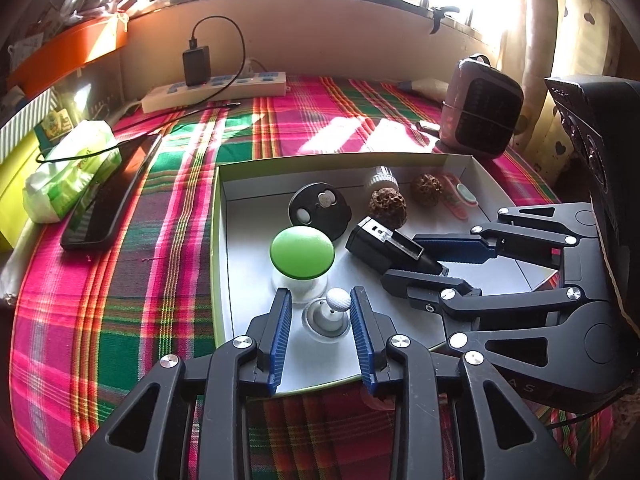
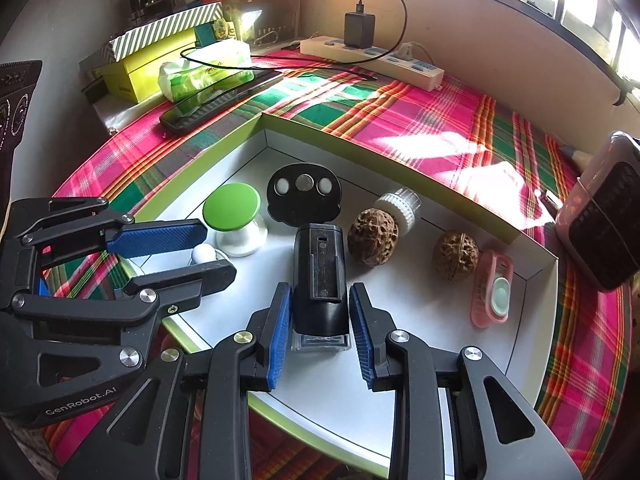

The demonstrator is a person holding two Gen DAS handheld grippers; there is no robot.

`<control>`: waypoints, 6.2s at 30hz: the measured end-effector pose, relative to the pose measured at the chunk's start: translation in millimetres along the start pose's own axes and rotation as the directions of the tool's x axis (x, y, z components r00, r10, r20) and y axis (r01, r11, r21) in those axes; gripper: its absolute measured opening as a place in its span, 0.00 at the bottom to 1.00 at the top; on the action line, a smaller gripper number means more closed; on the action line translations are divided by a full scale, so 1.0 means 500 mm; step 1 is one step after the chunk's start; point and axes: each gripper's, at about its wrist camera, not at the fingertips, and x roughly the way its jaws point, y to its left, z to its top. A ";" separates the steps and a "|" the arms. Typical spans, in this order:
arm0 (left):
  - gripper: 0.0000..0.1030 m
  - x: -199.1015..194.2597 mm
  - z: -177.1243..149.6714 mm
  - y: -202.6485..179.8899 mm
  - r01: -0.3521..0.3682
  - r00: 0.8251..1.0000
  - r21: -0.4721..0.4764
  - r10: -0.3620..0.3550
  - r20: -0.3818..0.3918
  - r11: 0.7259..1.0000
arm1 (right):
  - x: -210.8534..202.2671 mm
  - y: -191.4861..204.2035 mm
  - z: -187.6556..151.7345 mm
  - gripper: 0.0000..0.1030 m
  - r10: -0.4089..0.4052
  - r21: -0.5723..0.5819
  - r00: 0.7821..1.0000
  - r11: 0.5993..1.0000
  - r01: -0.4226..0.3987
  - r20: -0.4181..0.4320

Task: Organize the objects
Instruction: 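Lower the white object and flashlight into the tray and open both grippers, then withdraw both grippers from the tray toward the remaining objects, then reach the left gripper to the pink hook earphone while right reaches the white cable, then close the left gripper on the pink earphone while right closes on the white cable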

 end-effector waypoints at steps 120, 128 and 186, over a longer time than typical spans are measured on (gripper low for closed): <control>0.37 -0.059 -0.096 -0.077 0.233 0.972 0.123 -0.229 -0.046 0.965 | -0.128 0.000 -0.221 0.50 -0.109 0.220 0.992 0.971 0.094 0.058; 0.37 -0.063 -0.105 -0.095 0.218 0.976 0.169 -0.210 -0.062 0.961 | -0.127 0.002 -0.221 0.50 -0.123 0.211 0.991 0.971 0.110 0.053; 0.28 -0.035 -0.091 -0.117 0.126 0.991 0.172 -0.117 -0.060 0.977 | -0.118 -0.010 -0.206 0.14 -0.144 0.242 0.987 0.962 0.124 0.067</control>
